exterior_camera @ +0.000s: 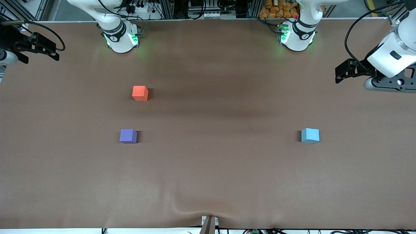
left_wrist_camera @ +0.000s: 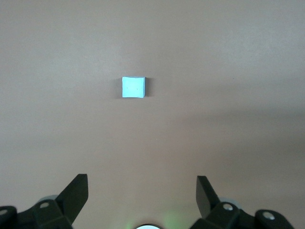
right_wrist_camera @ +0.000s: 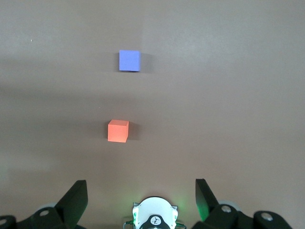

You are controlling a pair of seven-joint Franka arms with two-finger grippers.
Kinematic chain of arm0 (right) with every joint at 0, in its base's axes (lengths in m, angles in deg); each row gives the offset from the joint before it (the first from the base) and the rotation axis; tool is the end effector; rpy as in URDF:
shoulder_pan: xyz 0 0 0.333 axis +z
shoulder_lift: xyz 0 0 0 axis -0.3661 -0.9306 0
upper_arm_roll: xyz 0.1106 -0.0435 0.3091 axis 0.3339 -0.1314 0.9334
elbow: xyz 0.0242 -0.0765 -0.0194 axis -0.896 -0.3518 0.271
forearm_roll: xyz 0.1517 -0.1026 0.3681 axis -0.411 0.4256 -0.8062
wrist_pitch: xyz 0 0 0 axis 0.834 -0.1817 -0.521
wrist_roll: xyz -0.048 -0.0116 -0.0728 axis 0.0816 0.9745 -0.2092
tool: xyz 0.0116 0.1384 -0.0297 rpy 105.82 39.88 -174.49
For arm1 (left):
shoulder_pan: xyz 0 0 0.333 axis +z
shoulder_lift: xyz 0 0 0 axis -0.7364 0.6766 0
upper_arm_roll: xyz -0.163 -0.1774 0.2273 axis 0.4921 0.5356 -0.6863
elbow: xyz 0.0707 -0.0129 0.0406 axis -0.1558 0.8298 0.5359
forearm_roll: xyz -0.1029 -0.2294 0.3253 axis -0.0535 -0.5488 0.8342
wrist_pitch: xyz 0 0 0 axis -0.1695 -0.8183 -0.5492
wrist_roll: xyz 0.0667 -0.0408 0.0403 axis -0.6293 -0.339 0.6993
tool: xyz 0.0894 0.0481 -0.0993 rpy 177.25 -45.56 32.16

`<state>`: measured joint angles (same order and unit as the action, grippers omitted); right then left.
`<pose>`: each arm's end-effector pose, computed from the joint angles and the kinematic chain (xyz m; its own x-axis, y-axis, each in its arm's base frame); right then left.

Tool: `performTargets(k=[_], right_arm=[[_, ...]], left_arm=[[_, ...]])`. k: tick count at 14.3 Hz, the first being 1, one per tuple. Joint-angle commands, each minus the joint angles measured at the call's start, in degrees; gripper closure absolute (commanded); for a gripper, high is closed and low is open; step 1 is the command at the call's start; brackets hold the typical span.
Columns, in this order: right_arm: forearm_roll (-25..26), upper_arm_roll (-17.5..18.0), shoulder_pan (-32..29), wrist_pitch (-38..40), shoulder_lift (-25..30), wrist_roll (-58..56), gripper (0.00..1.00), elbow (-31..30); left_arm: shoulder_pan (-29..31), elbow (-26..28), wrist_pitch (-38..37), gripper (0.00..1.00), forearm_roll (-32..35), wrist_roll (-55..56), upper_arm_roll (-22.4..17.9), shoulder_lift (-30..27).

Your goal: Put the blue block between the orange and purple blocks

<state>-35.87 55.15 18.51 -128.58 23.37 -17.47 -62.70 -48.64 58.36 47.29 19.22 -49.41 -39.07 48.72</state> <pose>0.5174 0.0339 0.6707 0.9891 0.0722 -0.1287 0.0701 -0.9973 -0.0213 0.5645 -0.0927 0.6165 0.9927 -0.1056 -0.0575 -0.1061 -0.9943 -0.0065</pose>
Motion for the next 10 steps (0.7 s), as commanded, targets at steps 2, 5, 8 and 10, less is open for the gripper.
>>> performTargets(k=[2,5,8,10], right_arm=[[1.2,-0.9,0.1,0.0,1.4,0.7,0.0,-1.3],[1.2,-1.0,-0.1,0.0,1.3,0.7,0.0,-1.3],[1.2,-0.9,-0.1,0.0,1.3,0.7,0.0,-1.0],[1.2,-1.0,-0.1,0.1,1.3,0.8,0.0,-1.0]], left_arm=[[0.2,-1.7,-1.3,0.0,-0.3,0.5,0.2,0.8],[0.3,-1.6,-1.3,0.0,-0.4,0.7,0.2,0.7],[0.5,-1.5,-0.6,0.0,-0.8,0.7,-0.2,2.1],[0.8,-1.2,0.2,0.0,-0.3,0.6,-0.5,4.1]])
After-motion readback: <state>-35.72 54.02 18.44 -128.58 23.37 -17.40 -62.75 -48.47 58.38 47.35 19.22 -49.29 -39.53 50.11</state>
